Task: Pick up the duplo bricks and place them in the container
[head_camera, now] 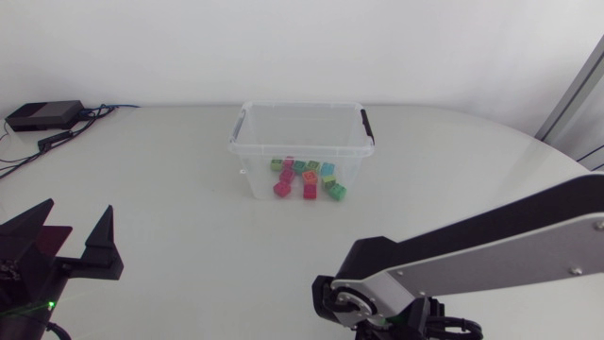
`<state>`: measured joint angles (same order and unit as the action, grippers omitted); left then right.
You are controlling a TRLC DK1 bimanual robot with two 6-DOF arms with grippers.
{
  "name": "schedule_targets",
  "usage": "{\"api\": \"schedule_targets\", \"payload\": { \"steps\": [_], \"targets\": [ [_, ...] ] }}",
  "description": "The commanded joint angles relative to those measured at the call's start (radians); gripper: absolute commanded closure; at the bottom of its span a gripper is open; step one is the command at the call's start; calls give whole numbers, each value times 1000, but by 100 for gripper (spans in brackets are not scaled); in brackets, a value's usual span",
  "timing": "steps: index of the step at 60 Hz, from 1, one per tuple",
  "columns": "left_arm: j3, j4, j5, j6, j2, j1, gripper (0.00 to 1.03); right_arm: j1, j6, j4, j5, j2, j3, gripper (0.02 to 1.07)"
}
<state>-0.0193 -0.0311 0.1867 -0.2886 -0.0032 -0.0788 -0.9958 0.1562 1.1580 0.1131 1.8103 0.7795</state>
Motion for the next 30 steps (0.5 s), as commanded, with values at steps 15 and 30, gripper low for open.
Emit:
{"api": "schedule_targets", "payload": {
  "steps": [15,30],
  "targets": [
    [22,-4,-9,-1,-11,5,5,-24,-30,37,45,-3,-51,40],
    [22,-4,-9,-1,-11,5,5,-30,-23,31,73,-20,-59,61]
  ]
}}
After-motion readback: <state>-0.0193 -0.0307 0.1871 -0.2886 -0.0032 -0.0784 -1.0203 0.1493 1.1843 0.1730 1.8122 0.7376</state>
